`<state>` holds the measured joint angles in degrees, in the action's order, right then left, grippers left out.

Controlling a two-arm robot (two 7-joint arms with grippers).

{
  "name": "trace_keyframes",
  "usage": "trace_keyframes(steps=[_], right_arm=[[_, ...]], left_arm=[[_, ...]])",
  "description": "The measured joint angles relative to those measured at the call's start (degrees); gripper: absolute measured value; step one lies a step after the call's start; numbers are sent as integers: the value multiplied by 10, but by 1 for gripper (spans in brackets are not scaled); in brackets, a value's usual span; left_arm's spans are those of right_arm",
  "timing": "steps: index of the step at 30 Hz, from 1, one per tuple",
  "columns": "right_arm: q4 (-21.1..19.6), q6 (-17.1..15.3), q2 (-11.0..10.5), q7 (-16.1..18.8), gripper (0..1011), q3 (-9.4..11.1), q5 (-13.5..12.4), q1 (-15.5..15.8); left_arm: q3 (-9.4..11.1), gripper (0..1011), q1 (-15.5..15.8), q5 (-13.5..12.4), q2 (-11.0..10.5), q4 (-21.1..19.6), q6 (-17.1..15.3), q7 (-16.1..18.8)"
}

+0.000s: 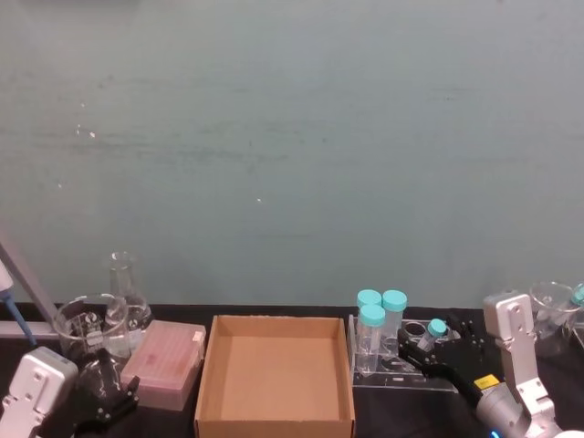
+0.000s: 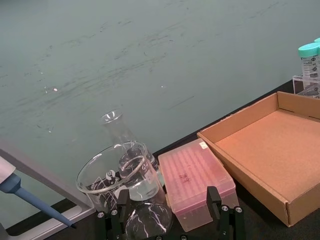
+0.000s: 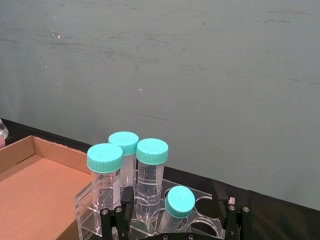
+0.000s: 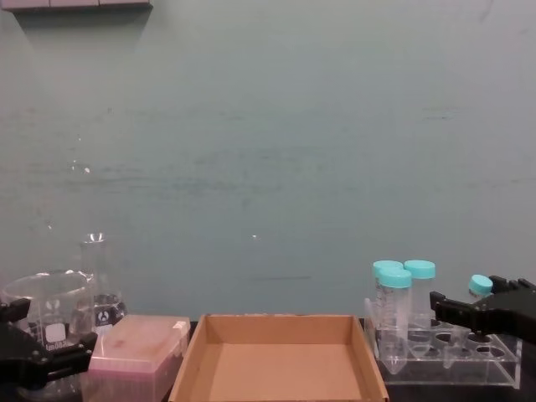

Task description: Use the right hand to move the test tube from the test tube rack into the box.

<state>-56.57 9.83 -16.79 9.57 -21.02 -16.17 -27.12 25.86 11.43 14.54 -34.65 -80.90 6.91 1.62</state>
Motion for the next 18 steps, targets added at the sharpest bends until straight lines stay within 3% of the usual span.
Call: trace_keyframes(steps=[5,10,18], right_arm=[[-1,0,-1,0,978,0,-1,1],[-2,0,-1,1,883,-1,-2,1],[-3,-1,-1,2,641,-1,-3,1]], left_arm=[[0,1000,0,0,0,0,0,0],[0,1000,0,0,0,0,0,0],[0,1000,0,0,0,0,0,0]])
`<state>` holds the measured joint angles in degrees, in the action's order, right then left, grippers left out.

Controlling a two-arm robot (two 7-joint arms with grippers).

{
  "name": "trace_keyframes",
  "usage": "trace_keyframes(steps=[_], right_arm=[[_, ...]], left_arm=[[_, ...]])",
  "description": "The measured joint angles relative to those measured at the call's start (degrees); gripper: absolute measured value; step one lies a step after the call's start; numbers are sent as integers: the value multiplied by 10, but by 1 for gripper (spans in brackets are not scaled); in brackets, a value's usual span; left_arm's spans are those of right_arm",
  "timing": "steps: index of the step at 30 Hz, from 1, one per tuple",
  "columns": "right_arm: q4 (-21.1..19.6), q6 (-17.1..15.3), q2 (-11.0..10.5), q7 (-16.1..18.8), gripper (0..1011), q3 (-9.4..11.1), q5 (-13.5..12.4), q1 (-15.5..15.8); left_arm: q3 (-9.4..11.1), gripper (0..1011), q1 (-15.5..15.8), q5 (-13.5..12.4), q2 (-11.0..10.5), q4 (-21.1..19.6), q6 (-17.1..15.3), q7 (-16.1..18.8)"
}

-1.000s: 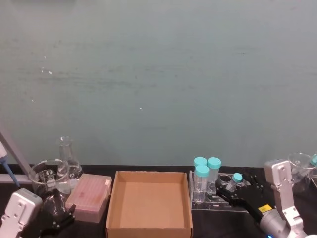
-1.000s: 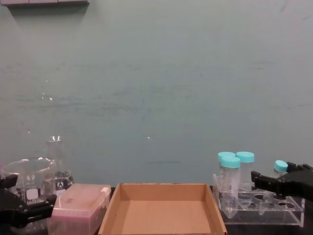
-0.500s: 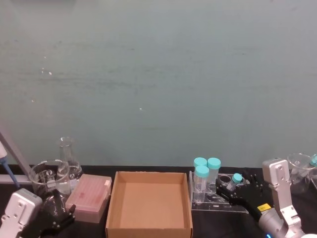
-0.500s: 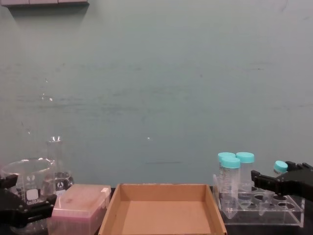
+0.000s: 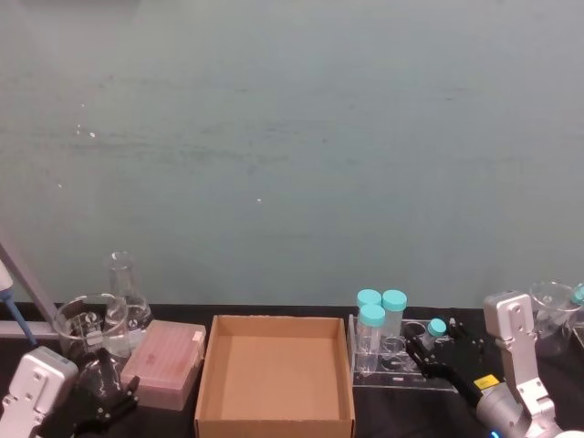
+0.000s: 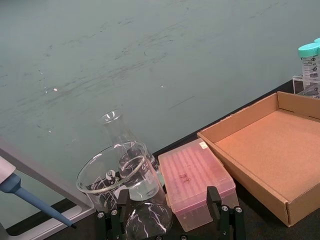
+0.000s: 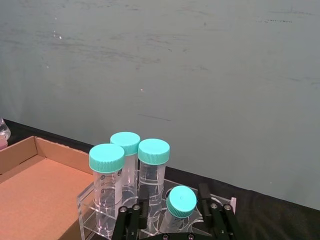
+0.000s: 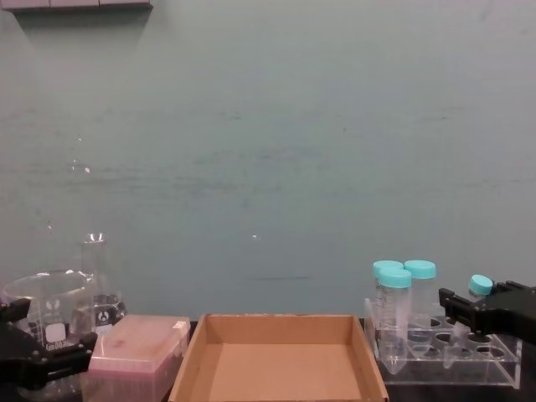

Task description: Use the right hand to move the test tube from the test tube rack into the box.

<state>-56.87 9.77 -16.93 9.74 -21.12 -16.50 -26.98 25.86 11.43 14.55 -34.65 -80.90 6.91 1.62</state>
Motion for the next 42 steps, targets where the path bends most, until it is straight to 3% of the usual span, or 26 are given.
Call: trace_keyframes(steps=[13,21,31,37,42], right_arm=[[-1,0,-1,2,226,0,-1,1],[-1,0,-1,2,211,0,-1,1],[-10,14,2,17,211,15,6,3],[-48,13,1,28,211,32,1,8],[-113,2,-7,45,211,52,-15,23]], left_arm=[[0,1000,0,0,0,0,0,0],[0,1000,0,0,0,0,0,0],[0,1000,0,0,0,0,0,0],[0,1000,0,0,0,0,0,0],[0,1000,0,0,0,0,0,0]])
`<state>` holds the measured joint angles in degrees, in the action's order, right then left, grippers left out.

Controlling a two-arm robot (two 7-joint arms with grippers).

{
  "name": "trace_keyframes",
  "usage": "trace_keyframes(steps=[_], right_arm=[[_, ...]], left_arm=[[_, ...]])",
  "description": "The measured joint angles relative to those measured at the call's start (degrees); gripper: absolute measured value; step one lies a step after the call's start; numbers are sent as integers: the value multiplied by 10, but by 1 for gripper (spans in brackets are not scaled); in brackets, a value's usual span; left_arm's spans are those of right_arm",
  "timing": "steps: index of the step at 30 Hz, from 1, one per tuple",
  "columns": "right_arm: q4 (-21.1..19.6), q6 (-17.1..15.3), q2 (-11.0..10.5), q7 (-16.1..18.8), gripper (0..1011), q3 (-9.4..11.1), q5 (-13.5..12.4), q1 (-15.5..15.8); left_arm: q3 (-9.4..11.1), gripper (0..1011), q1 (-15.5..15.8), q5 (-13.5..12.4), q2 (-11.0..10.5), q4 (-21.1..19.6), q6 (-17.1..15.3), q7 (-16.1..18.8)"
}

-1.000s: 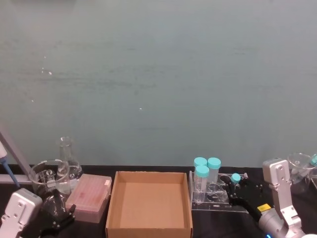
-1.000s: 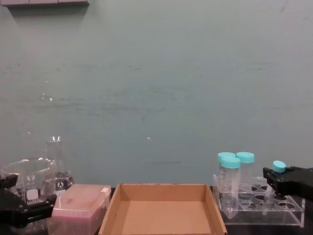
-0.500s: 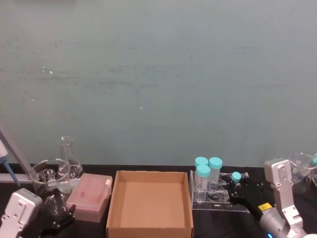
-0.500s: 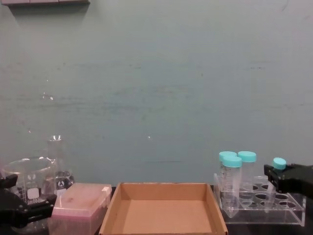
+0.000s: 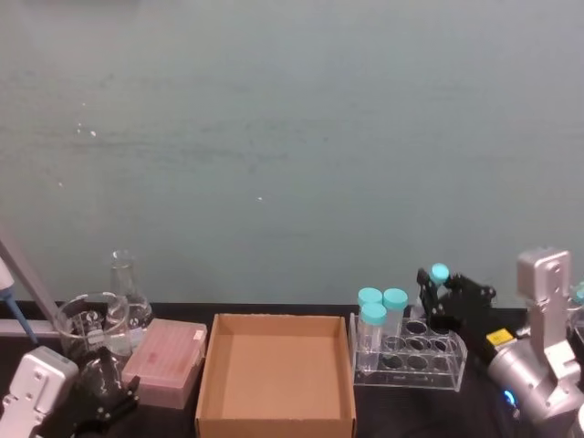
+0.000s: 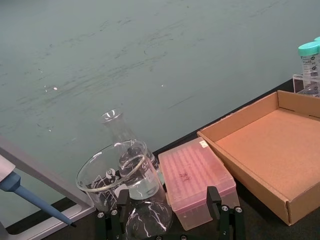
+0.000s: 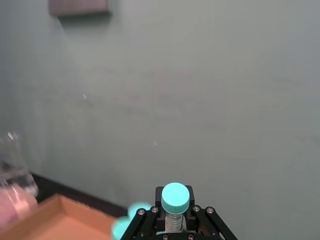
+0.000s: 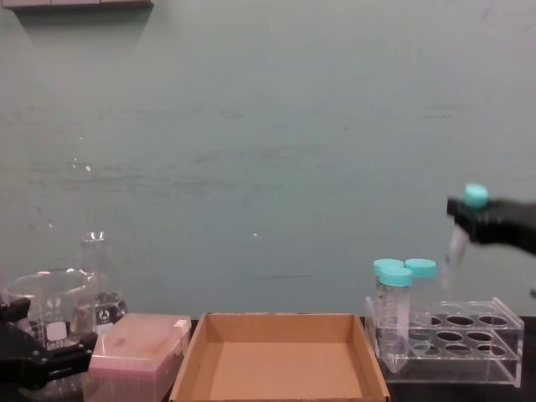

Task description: Use the right hand to move the test tube from the test tube rack into the box.

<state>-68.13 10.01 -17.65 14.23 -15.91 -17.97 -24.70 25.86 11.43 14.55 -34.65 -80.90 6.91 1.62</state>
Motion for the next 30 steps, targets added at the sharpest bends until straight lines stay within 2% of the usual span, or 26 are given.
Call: trace_keyframes(steps=[6,11,16,22,23,30], right_arm=[[-73,-9,-2,34,211,14,-20,7],[-87,-14,12,67,211,2,-24,-9],[-71,-26,34,89,211,-24,-22,-33],[-31,-46,67,95,211,-63,0,-65],[-18,-54,76,87,211,-74,12,-72],[33,-97,110,38,211,-103,65,-99]], left_arm=[[0,1000,0,0,0,0,0,0],[0,1000,0,0,0,0,0,0],[0,1000,0,0,0,0,0,0],[0,1000,0,0,0,0,0,0],[0,1000,0,0,0,0,0,0],[0,1000,0,0,0,0,0,0]])
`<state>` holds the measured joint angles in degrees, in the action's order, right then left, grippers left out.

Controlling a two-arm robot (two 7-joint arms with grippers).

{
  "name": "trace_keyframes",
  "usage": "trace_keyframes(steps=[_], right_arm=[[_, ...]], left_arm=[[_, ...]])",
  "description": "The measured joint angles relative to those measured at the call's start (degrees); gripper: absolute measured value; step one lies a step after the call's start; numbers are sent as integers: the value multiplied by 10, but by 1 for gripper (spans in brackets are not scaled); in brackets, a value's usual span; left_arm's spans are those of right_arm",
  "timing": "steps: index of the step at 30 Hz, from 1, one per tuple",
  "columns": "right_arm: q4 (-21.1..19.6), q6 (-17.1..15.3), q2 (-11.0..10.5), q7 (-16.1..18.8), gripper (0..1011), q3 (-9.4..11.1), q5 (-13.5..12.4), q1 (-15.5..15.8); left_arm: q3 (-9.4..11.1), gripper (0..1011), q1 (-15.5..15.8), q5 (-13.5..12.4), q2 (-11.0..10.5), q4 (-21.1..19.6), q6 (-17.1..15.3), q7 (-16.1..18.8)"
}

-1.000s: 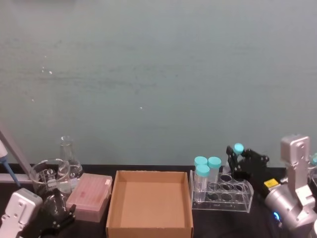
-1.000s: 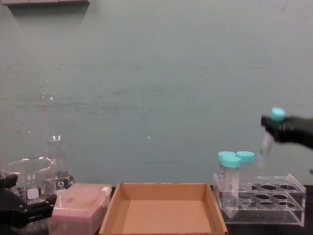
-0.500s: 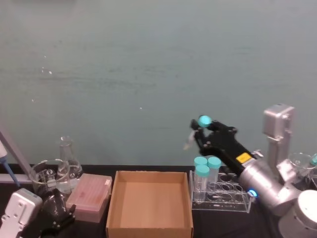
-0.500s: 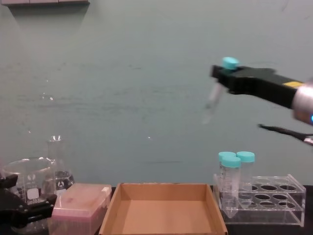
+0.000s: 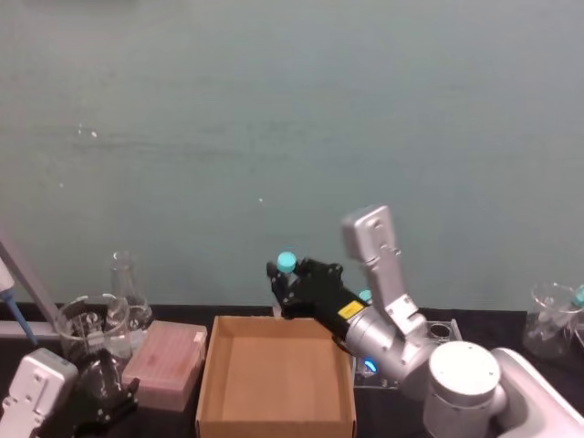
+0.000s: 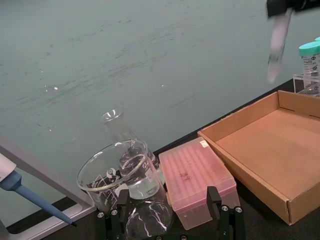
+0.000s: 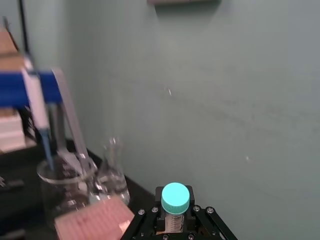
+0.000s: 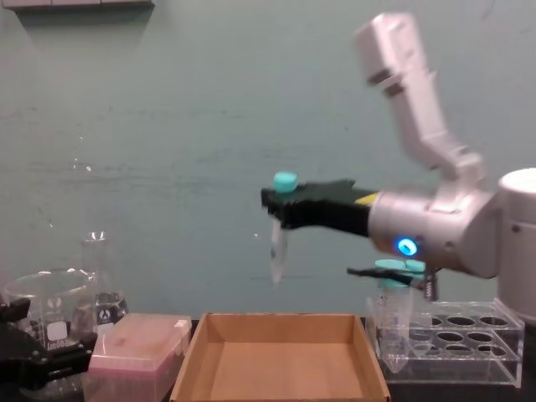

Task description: Use the right hand to move the test tube from the test tube rack into the box.

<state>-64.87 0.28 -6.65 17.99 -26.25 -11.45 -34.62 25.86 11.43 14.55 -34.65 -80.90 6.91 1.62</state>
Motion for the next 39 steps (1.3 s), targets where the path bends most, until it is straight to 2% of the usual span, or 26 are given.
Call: trace_keyframes(steps=[4,13,29,31,39], right_arm=[[34,-18,20,-21,211,-7,24,-13],[90,-29,44,-34,211,-7,45,-22],[90,-30,45,-36,211,-6,47,-22],[90,-30,45,-36,231,-6,46,-22],[89,-29,44,-35,474,-6,46,-22]], left_arm=[[0,1000,0,0,0,0,0,0],[0,1000,0,0,0,0,0,0],[0,1000,0,0,0,0,0,0],[0,1000,0,0,0,0,0,0],[0,1000,0,0,0,0,0,0]])
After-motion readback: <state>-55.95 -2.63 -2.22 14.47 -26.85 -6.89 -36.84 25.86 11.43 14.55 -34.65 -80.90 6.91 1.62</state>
